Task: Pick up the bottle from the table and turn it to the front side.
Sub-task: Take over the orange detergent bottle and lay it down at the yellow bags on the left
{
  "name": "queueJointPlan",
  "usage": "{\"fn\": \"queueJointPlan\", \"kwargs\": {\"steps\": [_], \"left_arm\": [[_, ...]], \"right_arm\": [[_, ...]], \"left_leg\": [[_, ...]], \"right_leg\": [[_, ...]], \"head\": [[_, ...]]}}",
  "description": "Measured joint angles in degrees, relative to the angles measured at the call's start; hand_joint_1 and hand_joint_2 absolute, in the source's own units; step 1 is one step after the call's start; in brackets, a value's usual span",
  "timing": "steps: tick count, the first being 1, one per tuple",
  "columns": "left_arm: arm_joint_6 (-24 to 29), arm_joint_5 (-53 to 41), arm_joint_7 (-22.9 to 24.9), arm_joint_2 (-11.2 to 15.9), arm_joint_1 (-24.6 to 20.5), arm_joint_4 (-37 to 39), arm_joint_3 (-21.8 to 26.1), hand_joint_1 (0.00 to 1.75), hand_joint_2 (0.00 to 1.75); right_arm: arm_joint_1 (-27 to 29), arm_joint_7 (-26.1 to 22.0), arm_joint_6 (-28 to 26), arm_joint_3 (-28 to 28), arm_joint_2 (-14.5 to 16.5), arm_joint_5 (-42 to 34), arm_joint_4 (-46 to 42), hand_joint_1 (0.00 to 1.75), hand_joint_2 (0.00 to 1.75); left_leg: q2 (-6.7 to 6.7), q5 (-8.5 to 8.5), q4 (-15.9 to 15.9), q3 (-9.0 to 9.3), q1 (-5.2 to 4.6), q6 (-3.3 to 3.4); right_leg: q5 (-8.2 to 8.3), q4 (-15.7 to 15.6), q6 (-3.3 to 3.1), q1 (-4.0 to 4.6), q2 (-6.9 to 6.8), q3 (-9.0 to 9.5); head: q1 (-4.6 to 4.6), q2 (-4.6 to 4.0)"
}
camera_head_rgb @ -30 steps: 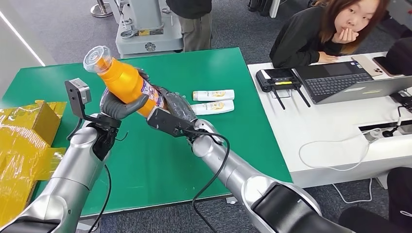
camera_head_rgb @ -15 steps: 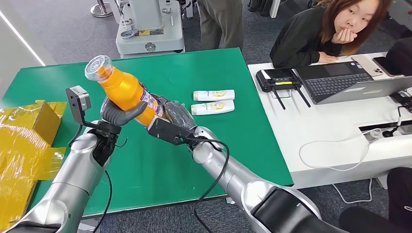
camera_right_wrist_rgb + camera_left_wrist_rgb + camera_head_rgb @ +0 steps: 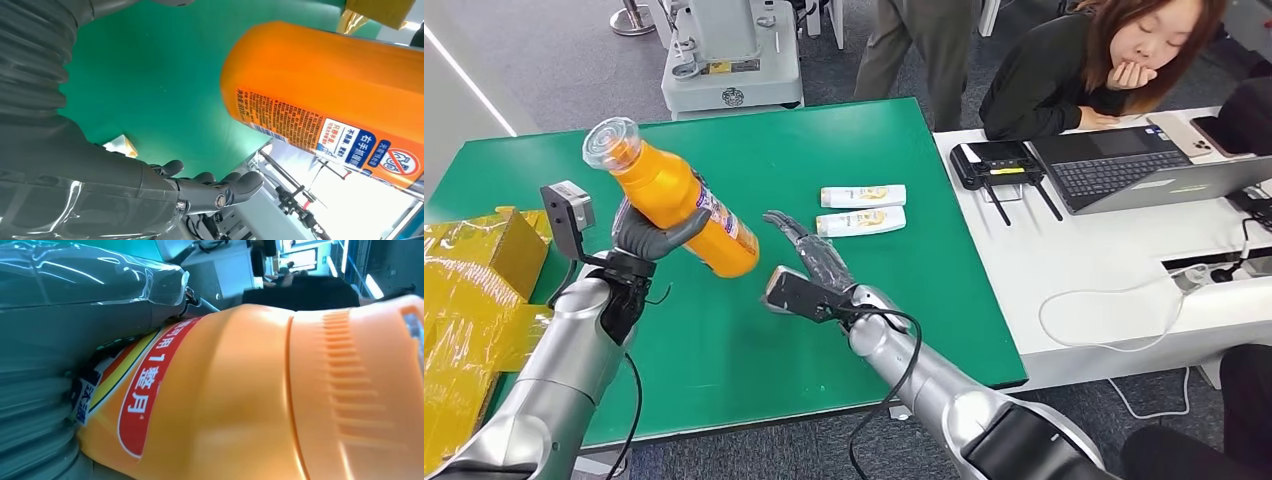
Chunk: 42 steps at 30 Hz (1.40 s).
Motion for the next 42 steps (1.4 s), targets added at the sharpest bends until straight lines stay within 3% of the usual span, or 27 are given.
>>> {"fn": "queueJointPlan", "kwargs": {"steps": [9,21,27,32,42], "left_arm": [[16.8,-21.4,-4.3,2.0,0.2,-3.7,-0.8,1.75,1.75],[27.0,-34.8,-4.3,6.1,-5.9,-2.2,-5.4,1.75,1.75],[30.3,-38.2,-2.9,10.5,-9.5,-0.9,-7.1,1.75,1.75],[31.3,-38.2,-1.0,15.6,-11.9,-0.7,-7.1,1.75,1.75],[34.8,-45.7,2.8,23.7,-12.2,-0.5,-6.9,1.75,1.75]], "right_arm": [[5.0,-6.0,0.4,0.0,-1.8,-7.1,-4.9,0.0,1.75],[16.5,-7.4,-3.4,1.8,-7.3,-12.4,-17.6,0.0,1.75],[24.8,-7.8,-7.8,1.0,-11.2,-15.3,-28.8,0.0,1.75],[32.0,-8.8,-10.9,-3.1,-14.1,-17.5,-42.1,0.0,1.75],[42.1,-8.4,-11.1,-12.7,-16.2,-13.7,-65.3,0.0,1.75]], "left_leg": [[0.0,0.0,0.0,0.0,0.0,0.0],[0.0,0.0,0.0,-0.02,0.0,0.0],[0.11,-0.01,0.0,-0.03,0.0,0.0],[0.17,-0.01,0.0,-0.03,0.01,0.0],[0.16,0.0,0.0,-0.04,0.02,-0.01]], "right_leg": [[0.0,0.0,0.0,0.0,0.01,0.0],[0.0,0.0,0.0,0.0,0.0,-0.02],[0.0,0.0,0.0,0.0,0.12,-0.06],[-0.01,0.0,-0.02,0.01,0.17,-0.07],[-0.01,0.0,-0.02,0.01,0.17,-0.08]], "head": [[0.0,0.01],[0.01,0.0],[0.0,-0.01],[-0.01,0.01],[0.01,0.0]]}}
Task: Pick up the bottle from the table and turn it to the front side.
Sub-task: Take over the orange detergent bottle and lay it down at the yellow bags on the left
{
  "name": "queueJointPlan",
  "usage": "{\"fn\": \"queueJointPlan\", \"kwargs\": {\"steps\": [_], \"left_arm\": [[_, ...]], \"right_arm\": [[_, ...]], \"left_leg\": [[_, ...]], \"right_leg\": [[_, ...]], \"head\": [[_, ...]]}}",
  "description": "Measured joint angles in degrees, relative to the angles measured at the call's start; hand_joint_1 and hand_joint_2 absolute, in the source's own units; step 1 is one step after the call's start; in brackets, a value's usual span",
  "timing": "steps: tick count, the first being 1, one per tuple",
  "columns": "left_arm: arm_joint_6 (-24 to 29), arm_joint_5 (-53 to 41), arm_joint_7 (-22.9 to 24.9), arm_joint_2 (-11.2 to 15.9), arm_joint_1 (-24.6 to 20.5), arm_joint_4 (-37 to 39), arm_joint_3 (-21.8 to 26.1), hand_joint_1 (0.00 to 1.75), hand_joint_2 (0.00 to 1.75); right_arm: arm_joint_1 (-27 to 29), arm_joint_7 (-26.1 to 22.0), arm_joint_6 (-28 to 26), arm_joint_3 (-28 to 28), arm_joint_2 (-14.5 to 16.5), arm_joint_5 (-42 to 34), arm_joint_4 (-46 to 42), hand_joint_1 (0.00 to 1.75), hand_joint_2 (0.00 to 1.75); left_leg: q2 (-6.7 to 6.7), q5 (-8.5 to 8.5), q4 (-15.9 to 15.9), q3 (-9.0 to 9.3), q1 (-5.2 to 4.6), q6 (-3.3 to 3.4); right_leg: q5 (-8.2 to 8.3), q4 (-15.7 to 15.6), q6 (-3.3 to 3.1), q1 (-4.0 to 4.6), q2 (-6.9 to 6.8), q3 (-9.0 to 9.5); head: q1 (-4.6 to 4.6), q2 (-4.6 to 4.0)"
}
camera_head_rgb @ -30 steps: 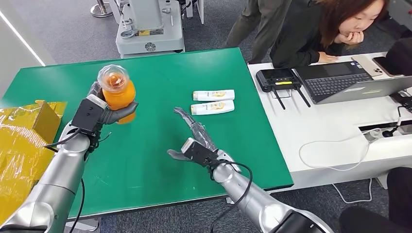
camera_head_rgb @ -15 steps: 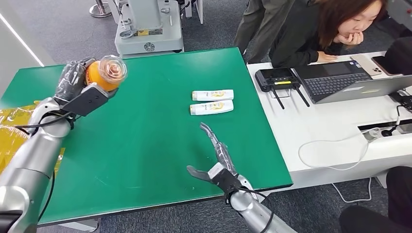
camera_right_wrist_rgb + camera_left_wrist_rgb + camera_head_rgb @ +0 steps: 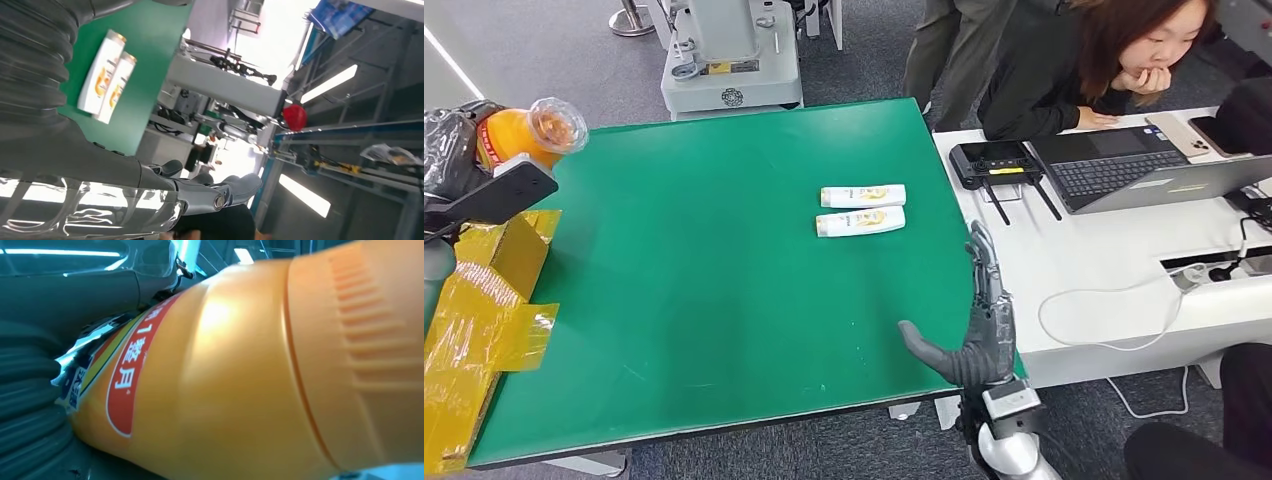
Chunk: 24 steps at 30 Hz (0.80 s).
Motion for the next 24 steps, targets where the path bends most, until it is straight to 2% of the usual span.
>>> {"fn": "queueJointPlan", "kwargs": {"steps": [7,15,24], "left_arm": [[2.3,-8.2,3.0,5.0,1.2,0.1,0.0,1.75,1.75],[1.5,-11.1,3.4,10.6,5.4,-0.4,2.3,1.75,1.75],[-0.5,-15.8,4.8,16.0,11.8,-2.8,4.1,1.75,1.75]], "right_arm": [[4.3,-0.2,-0.6,-3.2,0.0,0.5,-6.4,0.0,1.75],[7.7,-0.4,-1.8,-7.2,0.0,0.1,-11.9,0.0,1.75],[10.8,0.1,0.4,-12.0,1.1,0.9,-16.2,0.0,1.75]], "left_leg": [[0.08,0.0,0.0,0.0,-0.01,0.0],[0.09,-0.01,0.0,0.0,0.02,-0.01],[0.11,-0.02,0.0,0.0,0.02,-0.02]], "right_leg": [[0.0,0.0,0.0,-0.01,0.06,0.0],[-0.01,0.0,-0.02,0.02,0.06,-0.02],[-0.02,0.0,-0.03,0.02,0.09,-0.02]], "head": [[0.0,0.01],[0.0,0.0],[0.02,0.0]]}}
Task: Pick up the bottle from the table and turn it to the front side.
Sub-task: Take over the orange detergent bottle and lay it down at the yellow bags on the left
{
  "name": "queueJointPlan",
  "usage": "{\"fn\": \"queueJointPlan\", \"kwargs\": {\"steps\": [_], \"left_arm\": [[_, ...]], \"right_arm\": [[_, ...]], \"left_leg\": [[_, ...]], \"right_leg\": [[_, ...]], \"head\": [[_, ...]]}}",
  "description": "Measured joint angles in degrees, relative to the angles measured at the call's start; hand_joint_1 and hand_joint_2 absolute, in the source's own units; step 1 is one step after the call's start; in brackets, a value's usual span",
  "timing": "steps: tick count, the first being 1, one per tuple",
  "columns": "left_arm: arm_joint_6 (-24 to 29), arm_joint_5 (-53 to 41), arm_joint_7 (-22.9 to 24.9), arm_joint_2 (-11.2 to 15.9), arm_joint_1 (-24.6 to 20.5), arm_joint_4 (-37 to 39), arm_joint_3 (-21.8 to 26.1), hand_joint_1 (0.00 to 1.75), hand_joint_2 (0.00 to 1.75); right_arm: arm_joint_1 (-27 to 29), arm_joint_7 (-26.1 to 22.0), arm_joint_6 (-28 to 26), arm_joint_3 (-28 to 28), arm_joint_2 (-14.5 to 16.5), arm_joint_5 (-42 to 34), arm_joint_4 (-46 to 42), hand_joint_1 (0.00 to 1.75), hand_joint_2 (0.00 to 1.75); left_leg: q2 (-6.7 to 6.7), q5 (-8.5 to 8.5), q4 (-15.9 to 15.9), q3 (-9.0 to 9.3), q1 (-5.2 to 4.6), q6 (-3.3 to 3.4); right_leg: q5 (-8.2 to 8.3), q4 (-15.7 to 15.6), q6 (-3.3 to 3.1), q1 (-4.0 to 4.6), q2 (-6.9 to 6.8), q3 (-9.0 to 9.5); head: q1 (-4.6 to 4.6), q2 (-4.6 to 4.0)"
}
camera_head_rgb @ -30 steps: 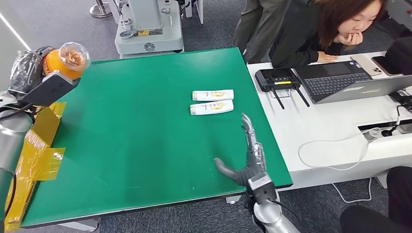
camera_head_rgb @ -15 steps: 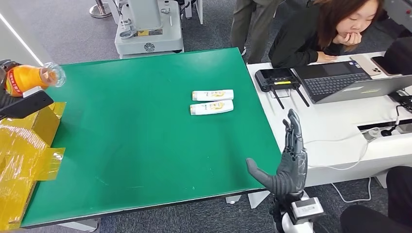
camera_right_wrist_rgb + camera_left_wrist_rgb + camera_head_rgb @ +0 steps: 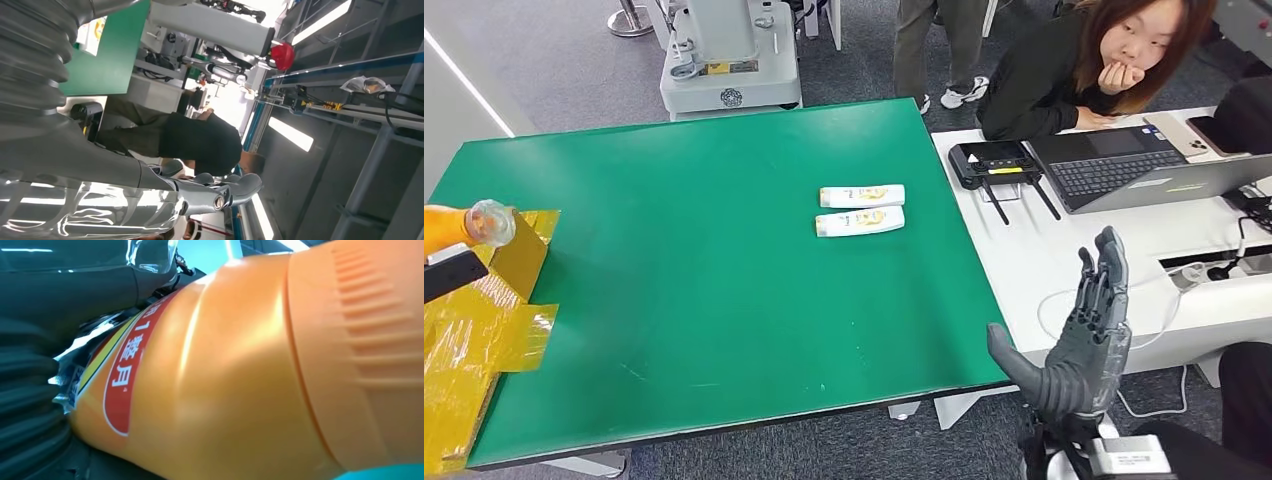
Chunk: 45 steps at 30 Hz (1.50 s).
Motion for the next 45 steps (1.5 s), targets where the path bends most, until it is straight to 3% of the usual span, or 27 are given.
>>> {"fn": "queueJointPlan", "kwargs": {"steps": [9,17,26,32,45], "left_arm": [[-2.6,-3.7,1.4,5.2,8.3,-5.9,1.0,1.75,1.75],[-4.7,-6.1,2.0,5.7,14.4,-12.8,1.8,1.75,1.75],[-3.8,-9.3,2.9,3.1,17.6,-15.0,1.7,1.75,1.75],[-1.8,-12.5,3.0,-0.5,18.2,-14.0,1.6,1.75,1.75],[1.4,-14.6,2.9,-8.3,11.0,3.2,1.4,1.75,1.75]], "right_arm": [[2.8,0.7,2.4,-2.5,2.9,3.1,-3.3,0.0,1.75],[3.4,2.1,5.6,-4.6,4.8,4.8,-6.1,0.0,1.75],[3.6,3.0,7.1,-5.3,5.2,6.6,-7.4,0.0,1.75],[4.2,3.8,6.8,-5.3,5.2,8.2,-8.3,0.0,1.75],[5.6,6.2,6.7,-6.0,5.4,10.7,-10.5,0.0,1.75]], "left_leg": [[0.01,-0.01,0.0,-0.01,0.01,-0.01],[-0.02,-0.01,0.0,-0.01,0.0,-0.01],[0.01,-0.01,0.0,-0.01,-0.01,-0.01],[-0.04,-0.01,0.0,-0.01,0.0,0.0],[0.06,-0.01,0.0,-0.01,0.0,-0.01]], "right_leg": [[-0.04,0.0,-0.05,0.0,0.01,-0.03],[-0.02,0.0,-0.04,-0.01,-0.02,-0.02],[-0.01,-0.1,-0.03,-0.02,0.0,-0.02],[-0.01,-0.1,-0.03,-0.01,-0.04,-0.02],[0.03,-0.1,-0.02,-0.01,0.06,-0.04]], "head": [[0.01,0.0],[0.02,0.0],[0.0,0.01],[0.01,0.0],[0.01,0.01]]}}
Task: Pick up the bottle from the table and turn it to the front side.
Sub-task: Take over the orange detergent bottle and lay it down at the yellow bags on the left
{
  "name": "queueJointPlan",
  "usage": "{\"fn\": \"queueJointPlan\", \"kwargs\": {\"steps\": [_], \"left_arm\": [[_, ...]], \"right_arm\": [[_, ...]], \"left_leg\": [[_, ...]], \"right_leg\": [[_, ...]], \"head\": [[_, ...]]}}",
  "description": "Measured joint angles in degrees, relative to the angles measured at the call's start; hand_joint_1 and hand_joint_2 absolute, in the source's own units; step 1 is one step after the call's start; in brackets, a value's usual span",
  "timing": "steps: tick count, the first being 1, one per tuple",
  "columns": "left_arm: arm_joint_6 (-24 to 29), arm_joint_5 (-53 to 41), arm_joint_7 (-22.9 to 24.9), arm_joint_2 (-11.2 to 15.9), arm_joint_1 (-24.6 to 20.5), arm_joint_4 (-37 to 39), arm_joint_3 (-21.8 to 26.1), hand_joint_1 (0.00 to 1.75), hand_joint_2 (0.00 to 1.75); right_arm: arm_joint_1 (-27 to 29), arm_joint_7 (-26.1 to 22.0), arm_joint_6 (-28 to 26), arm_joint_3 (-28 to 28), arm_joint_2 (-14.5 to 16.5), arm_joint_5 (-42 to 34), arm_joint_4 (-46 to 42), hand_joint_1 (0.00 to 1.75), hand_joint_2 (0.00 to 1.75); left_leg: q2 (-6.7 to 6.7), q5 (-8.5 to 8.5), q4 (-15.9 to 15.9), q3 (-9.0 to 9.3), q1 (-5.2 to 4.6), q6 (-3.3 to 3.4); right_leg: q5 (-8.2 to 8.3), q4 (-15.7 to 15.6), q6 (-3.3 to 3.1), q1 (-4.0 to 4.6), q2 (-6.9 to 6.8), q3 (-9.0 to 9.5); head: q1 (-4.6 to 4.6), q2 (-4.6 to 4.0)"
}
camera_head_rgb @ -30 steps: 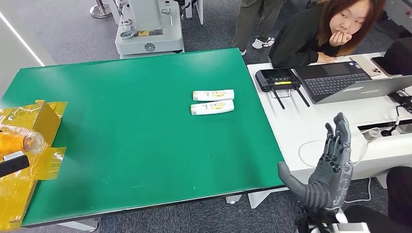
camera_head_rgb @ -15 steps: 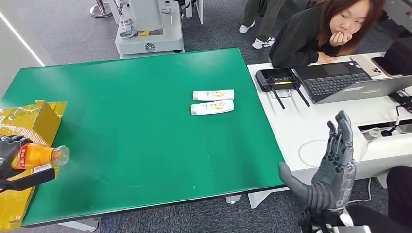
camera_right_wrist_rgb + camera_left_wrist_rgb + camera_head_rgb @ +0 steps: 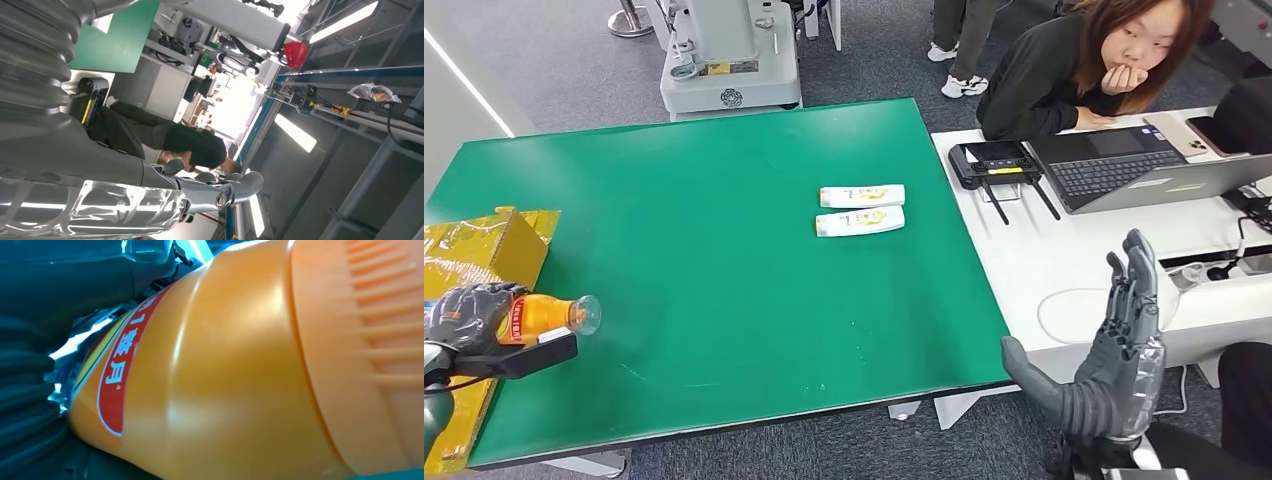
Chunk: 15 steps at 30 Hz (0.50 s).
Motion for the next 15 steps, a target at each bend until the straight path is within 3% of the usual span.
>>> {"fn": "queueJointPlan", "kwargs": {"steps": [7,15], "left_arm": [[0.0,-0.8,1.8,-3.1,-2.5,6.7,0.0,1.75,1.75],[0.6,-3.5,5.4,-4.5,-4.0,11.5,0.0,1.75,1.75]], "right_arm": [[0.9,0.1,0.8,-1.6,0.6,0.8,-1.2,0.0,1.75],[2.6,0.1,4.0,-3.8,1.7,1.8,-3.2,0.0,1.75]], "left_leg": [[0.02,0.0,0.0,-0.01,0.0,0.0],[0.03,0.0,0.0,-0.01,0.0,0.0]], "right_leg": [[0.0,0.0,0.0,0.0,0.01,0.0],[0.0,0.0,0.0,0.0,0.03,0.01]], "head": [[0.01,0.0],[0.0,0.0]]}}
